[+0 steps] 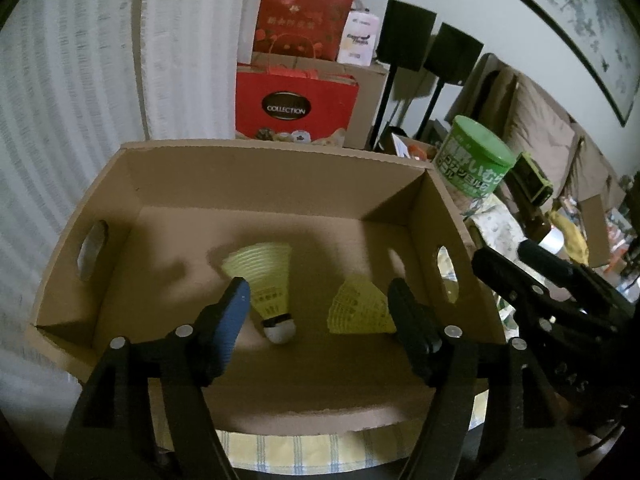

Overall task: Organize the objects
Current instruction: 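Lower both shuttlecocks into the box and open both grippers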

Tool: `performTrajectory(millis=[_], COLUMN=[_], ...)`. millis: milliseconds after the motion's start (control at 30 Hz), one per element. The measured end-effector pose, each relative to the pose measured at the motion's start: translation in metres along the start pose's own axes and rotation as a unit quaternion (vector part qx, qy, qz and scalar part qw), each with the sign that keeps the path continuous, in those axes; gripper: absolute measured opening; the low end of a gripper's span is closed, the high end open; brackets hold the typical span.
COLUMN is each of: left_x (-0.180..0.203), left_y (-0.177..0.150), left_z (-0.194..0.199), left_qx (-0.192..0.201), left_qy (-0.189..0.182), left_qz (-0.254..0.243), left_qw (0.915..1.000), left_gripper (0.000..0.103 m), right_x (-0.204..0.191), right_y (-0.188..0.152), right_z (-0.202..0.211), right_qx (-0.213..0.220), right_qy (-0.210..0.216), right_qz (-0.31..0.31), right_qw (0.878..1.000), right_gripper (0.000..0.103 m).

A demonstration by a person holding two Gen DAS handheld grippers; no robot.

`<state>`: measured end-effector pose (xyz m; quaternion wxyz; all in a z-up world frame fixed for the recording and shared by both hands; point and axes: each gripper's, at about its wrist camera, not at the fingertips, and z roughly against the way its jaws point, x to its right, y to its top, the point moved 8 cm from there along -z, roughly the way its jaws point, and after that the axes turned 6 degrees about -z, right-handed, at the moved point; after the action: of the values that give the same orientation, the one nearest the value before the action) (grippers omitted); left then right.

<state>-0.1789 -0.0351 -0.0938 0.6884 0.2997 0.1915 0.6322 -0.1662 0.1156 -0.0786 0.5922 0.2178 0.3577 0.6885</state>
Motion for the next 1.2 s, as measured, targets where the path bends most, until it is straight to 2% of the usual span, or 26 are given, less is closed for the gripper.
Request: performTrajectory(millis=[67,133,600,700,833,1033,1133,1200], left_x=[0.000,0.000,0.007,0.008,0.009,0.015,0.019,0.022], left_y=[-0.001,-0.003,-0.021,-0.026,-0.033,-0.041,-0.043,-0.043], left_z=[0.002,0.005,0.022,0.023,0.025,0.032,0.036,0.039], left_qx=[0.006,0.009,0.008,0.004,0.001,0.009,0.017,0.023], left_qy=[0.009,0.009,0.006,0.004,0.003,0.006,0.005,0.009], left_qz=[0.000,0.000,-0.013,-0.013,-0.011,-0.016,-0.018,-0.023], left_qw=[0.9999,0.9999,0.9999,0.9999,0.9999,0.9998,0.9997,0.9994], left_gripper=[0.087,0.091,0.095,0.095,0.095,0.095,0.103,0.103], right_x=[0.004,0.007,0.024,0.029,0.034,0.041,0.045,0.048], right_y=[-0.003,-0.007,-0.033,-0.037,-0.043,-0.049,-0.052,-0.054], right_z=[0.004,0.005,0.020,0.024,0.031,0.041,0.046,0.049], right_qx=[0.000,-0.003,-0.016,-0.018,-0.018,-0.016,-0.016,-0.015], right_qy=[-0.012,-0.016,-0.031,-0.036,-0.030,-0.037,-0.044,-0.049], right_qz=[0.005,0.004,-0.002,-0.006,-0.017,-0.015,-0.013,-0.014], right_qw=[1.000,1.000,0.999,0.999,0.999,0.999,0.999,0.999], right_gripper=[0.075,0.080,0.085,0.089,0.102,0.102,0.102,0.102])
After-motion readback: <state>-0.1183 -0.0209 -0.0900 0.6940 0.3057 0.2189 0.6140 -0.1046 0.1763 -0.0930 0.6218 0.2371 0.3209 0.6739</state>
